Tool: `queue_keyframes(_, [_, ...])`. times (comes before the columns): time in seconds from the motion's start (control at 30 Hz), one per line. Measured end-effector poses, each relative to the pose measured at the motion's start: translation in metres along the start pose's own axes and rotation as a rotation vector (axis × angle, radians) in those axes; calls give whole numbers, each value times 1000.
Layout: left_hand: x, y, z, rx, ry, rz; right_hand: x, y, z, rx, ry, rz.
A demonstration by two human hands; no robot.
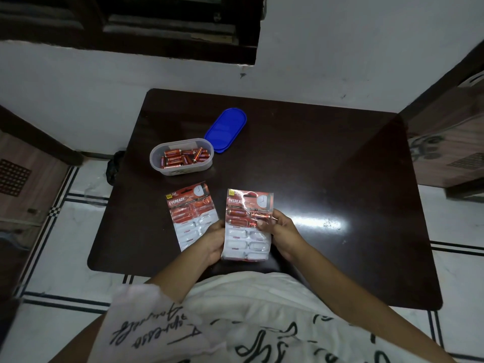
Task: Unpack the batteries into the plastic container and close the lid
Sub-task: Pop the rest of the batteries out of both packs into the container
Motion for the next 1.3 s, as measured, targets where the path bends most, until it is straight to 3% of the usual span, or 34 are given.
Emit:
queue_keyframes(0.27, [23,-15,22,65,-14,-38,-5,-9,0,-24,-54,40])
queue_keyframes(0.5, [28,-27,24,-62,-6,0,0,-9,-3,-5,-40,29])
queue_keyframes(0.83, [22,-17,13,115,6,115,6,-5,-4,27,-27,1])
queue_keyframes(1.2, [20,-15,16,117,-23,-14,0,-2,1,101,-50,-63])
queue_keyframes(1.3, [25,-17,14,54,10,-36,1,-3,2,111,-43,-77])
Point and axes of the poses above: each hand's wrist, its own z-axis away from the middle knuckle, its own y-axis out of the back of the hand, x = y × z, the point moved 3 cm from there along -z, towards the middle knuckle, and after that the axes turned 12 degrees about -x, right-handed, at the moved point
